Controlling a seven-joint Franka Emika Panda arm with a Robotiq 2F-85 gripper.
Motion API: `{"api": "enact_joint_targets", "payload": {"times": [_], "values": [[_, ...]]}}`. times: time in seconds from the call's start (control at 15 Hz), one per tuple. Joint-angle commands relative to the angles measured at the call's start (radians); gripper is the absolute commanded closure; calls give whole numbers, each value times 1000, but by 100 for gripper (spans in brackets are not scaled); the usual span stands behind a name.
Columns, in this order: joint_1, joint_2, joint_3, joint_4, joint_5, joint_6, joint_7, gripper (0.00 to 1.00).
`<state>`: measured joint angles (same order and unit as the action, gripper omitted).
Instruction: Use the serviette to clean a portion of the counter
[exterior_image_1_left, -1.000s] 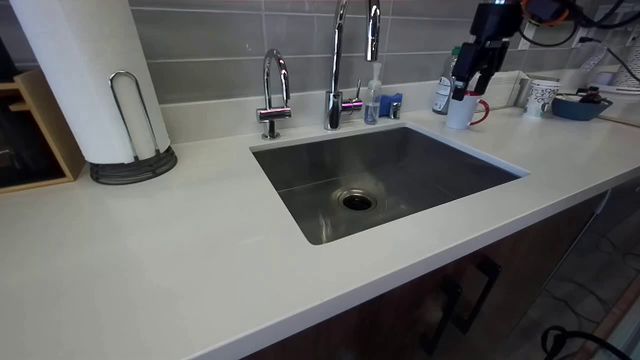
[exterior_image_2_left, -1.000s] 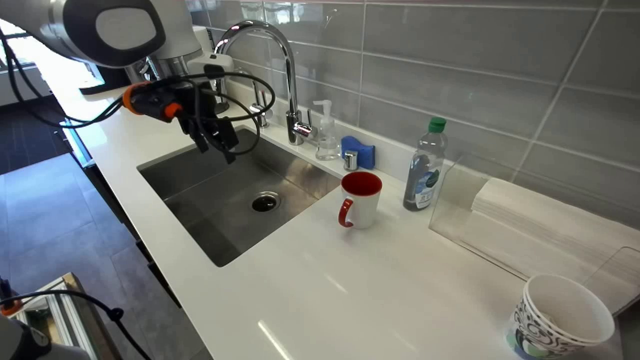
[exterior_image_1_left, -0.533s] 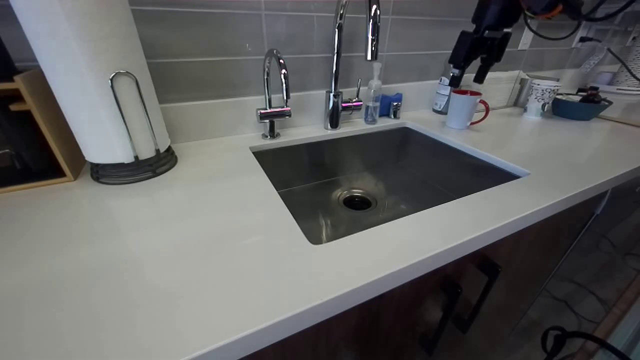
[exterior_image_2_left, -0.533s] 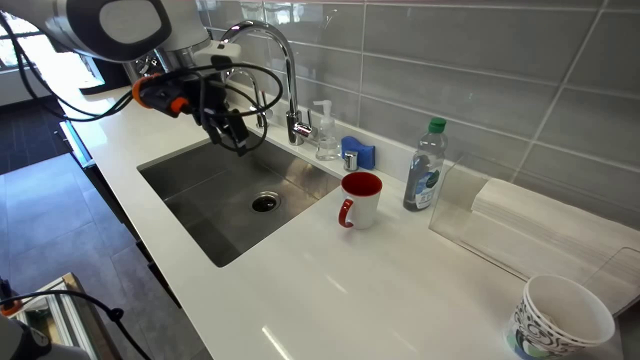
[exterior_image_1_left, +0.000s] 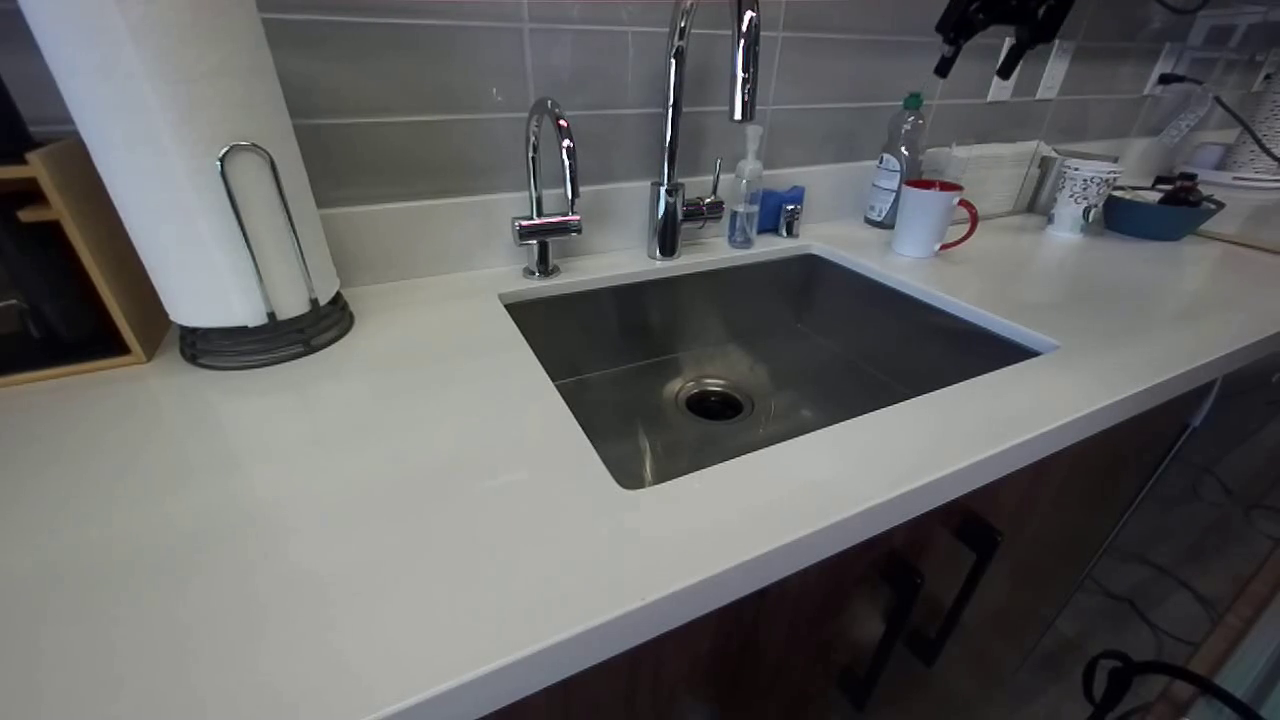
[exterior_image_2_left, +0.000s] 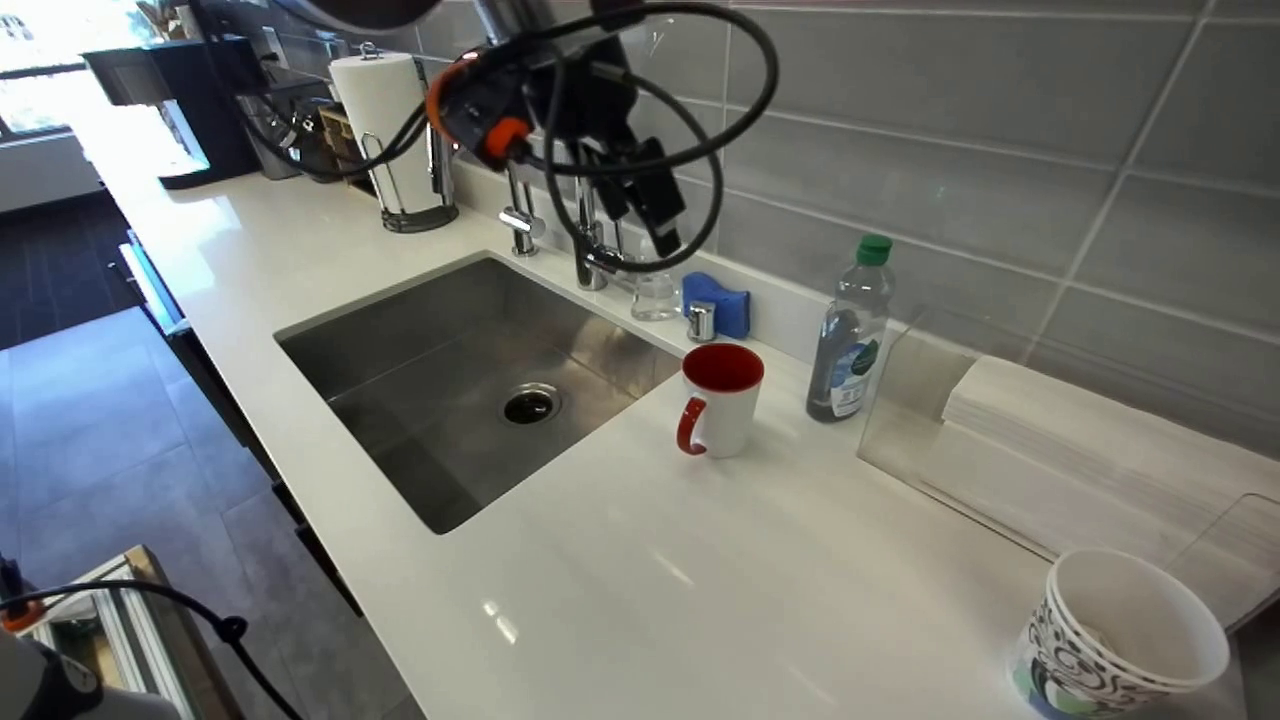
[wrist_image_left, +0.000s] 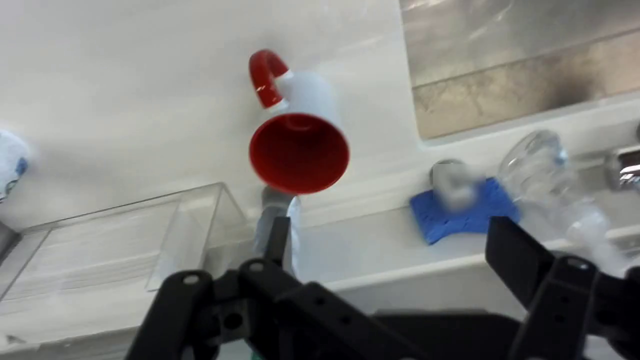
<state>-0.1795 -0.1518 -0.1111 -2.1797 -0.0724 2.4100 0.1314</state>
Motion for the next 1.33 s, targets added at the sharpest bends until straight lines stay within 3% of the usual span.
{"api": "enact_joint_targets", "payload": {"times": [0.0,0.53,0.6,1.07,1.27], "values": [[-41,185,-34,182,-56,77,146,0],[-67,434,-187,451,6,180,377,0],[-47,375,-178,365,-12,169,317,0],[-55,419,-201,431,-1,172,351,0],[-61,500,-225,523,1,165,411,0]]}}
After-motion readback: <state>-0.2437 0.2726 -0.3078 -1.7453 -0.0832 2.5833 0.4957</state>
